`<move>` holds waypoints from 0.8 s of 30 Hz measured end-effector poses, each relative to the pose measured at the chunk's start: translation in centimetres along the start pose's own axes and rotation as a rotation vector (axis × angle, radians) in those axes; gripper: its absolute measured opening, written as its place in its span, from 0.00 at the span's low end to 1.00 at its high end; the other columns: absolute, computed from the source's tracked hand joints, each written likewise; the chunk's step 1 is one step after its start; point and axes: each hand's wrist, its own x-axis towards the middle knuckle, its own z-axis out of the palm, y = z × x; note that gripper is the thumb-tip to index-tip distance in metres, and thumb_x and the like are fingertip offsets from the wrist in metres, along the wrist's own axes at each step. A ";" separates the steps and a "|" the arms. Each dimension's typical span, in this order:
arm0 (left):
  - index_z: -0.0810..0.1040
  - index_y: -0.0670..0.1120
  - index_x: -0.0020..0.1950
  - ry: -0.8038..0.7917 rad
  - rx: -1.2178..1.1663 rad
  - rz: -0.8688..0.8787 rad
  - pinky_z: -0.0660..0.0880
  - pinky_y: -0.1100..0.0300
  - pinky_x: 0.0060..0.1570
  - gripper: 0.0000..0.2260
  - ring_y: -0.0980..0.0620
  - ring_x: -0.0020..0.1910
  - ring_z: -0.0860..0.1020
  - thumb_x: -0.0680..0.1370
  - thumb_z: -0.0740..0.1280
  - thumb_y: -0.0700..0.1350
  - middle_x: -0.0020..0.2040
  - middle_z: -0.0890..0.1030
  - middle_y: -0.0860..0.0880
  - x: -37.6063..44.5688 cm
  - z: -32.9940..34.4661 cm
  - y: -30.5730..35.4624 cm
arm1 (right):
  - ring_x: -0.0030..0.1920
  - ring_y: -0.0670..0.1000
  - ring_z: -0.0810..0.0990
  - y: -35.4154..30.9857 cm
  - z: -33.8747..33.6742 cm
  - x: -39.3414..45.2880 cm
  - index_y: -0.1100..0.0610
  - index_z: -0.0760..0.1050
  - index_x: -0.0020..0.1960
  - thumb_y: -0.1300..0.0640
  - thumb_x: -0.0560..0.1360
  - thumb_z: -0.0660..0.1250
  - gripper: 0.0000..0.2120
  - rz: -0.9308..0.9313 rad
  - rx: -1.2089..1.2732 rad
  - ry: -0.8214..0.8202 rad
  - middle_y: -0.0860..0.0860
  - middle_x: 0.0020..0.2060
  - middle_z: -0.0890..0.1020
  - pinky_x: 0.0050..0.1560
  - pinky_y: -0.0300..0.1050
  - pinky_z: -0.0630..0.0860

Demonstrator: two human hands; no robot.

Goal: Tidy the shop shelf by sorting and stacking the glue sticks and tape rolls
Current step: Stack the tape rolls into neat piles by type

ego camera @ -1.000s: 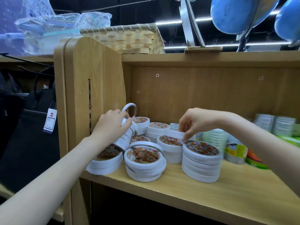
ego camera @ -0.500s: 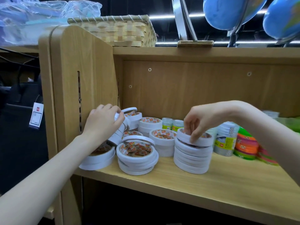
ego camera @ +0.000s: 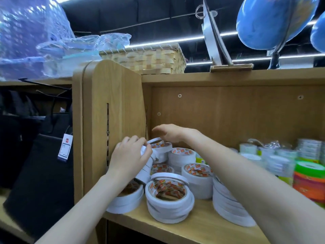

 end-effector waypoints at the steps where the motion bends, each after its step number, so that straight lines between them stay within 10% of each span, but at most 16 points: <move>1: 0.77 0.46 0.43 -0.006 0.004 -0.007 0.62 0.59 0.39 0.18 0.49 0.41 0.71 0.76 0.52 0.54 0.40 0.76 0.50 0.0 0.0 -0.1 | 0.63 0.54 0.73 0.2 0.5 0.9 0.58 0.69 0.68 0.65 0.79 0.56 0.18 0.004 -0.012 0.001 0.56 0.66 0.73 0.56 0.43 0.71; 10: 0.77 0.45 0.37 0.022 0.053 0.018 0.62 0.59 0.33 0.17 0.45 0.35 0.74 0.73 0.53 0.53 0.34 0.76 0.48 -0.1 0.2 -0.2 | 0.33 0.46 0.76 2.2 -5.2 -4.2 0.57 0.80 0.51 0.60 0.76 0.63 0.08 0.059 0.142 0.310 0.49 0.35 0.79 0.28 0.25 0.67; 24: 0.77 0.41 0.39 -0.008 0.044 0.011 0.62 0.57 0.35 0.16 0.40 0.38 0.75 0.75 0.56 0.50 0.36 0.77 0.42 -0.4 -0.3 0.3 | 0.29 0.39 0.75 2.5 -6.1 -21.4 0.50 0.80 0.42 0.55 0.71 0.70 0.01 0.237 -0.152 -0.258 0.44 0.31 0.80 0.38 0.38 0.73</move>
